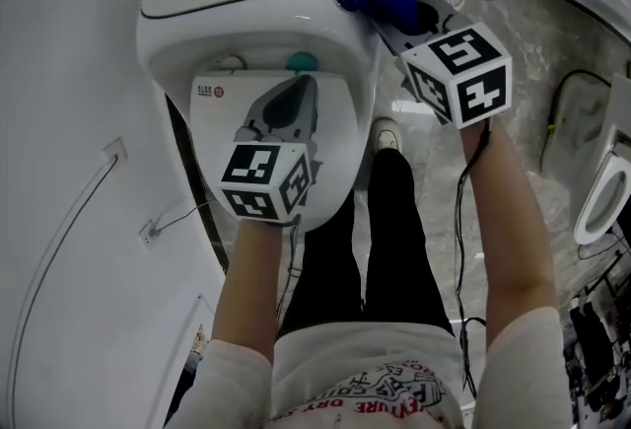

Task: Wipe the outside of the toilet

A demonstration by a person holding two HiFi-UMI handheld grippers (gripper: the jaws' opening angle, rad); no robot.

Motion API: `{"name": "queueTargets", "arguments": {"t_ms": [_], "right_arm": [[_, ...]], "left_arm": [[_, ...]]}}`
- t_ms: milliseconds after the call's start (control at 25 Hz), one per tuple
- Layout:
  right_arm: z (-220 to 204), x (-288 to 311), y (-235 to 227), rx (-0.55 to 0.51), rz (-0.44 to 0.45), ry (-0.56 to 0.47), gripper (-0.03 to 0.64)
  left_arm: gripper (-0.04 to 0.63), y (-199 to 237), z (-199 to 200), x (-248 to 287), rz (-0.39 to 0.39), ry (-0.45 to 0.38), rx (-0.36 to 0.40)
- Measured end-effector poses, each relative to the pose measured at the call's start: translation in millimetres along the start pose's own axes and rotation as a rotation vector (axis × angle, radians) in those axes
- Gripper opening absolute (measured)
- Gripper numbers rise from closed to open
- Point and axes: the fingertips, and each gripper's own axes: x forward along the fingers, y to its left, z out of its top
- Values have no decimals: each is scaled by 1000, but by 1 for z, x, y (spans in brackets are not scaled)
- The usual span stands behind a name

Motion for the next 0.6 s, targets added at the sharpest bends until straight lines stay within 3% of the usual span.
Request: {"name": "queueTargets", "arguments": {"t_ms": [280, 600], "right_arm": [[-35, -1, 1, 66, -35, -31, 72], [-106, 1, 5, 208, -90, -28, 72]], "left_arm": [[6, -19, -21, 16, -98, 36, 61], [6, -39, -52, 24, -176, 93, 154]]}}
